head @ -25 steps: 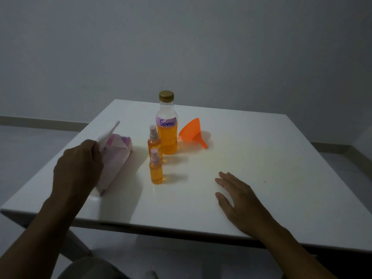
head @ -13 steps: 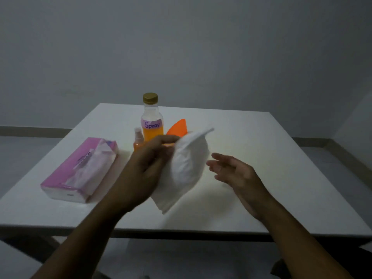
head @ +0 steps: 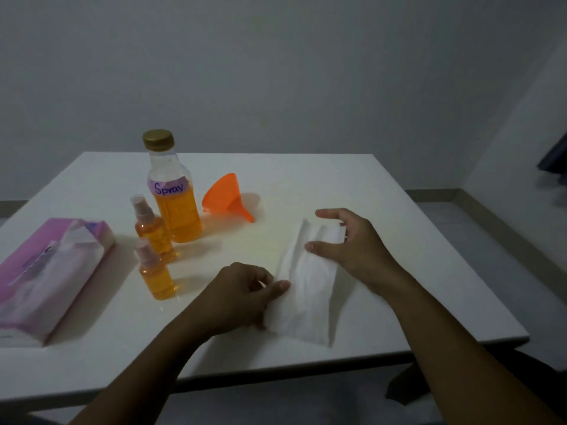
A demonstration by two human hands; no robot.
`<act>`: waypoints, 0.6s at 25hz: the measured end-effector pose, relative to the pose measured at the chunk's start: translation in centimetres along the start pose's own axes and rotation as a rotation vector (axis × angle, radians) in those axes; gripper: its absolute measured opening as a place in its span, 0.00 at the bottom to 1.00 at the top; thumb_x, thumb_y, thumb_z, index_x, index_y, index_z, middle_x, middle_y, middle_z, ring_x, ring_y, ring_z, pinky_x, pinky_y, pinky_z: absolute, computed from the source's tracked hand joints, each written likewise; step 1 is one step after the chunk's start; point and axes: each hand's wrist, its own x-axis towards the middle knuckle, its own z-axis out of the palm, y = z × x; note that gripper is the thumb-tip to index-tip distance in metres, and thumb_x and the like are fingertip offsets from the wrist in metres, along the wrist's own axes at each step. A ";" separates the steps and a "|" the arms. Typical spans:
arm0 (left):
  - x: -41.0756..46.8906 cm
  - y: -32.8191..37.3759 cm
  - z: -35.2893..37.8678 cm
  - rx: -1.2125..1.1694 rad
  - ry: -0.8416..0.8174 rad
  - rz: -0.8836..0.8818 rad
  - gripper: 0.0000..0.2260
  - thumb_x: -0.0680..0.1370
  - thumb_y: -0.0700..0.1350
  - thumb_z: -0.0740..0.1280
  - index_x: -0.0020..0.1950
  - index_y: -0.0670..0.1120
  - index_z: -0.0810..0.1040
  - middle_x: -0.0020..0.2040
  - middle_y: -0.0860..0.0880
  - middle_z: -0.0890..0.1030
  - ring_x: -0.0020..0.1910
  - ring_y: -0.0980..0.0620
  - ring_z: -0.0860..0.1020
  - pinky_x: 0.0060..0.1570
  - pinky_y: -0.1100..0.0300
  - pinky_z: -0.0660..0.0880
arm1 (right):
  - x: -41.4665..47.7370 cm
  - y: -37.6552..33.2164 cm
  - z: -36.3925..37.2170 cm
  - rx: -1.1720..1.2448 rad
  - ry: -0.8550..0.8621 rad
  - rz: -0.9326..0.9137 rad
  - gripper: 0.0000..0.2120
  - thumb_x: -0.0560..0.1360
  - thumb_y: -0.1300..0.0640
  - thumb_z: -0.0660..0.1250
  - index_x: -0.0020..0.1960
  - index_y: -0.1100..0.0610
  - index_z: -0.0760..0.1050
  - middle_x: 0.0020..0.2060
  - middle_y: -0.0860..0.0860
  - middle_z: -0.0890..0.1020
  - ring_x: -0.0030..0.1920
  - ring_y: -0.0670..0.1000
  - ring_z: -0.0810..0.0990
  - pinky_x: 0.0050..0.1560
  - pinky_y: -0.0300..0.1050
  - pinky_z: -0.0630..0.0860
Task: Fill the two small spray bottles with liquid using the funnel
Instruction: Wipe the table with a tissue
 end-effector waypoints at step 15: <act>-0.9 -8.3 1.2 0.786 0.535 0.184 0.17 0.78 0.42 0.64 0.64 0.34 0.73 0.62 0.34 0.76 0.63 0.37 0.73 0.63 0.43 0.72 | -0.2 1.2 12.2 -0.897 -0.359 -0.488 0.31 0.84 0.41 0.42 0.82 0.53 0.45 0.83 0.50 0.46 0.82 0.52 0.42 0.80 0.60 0.44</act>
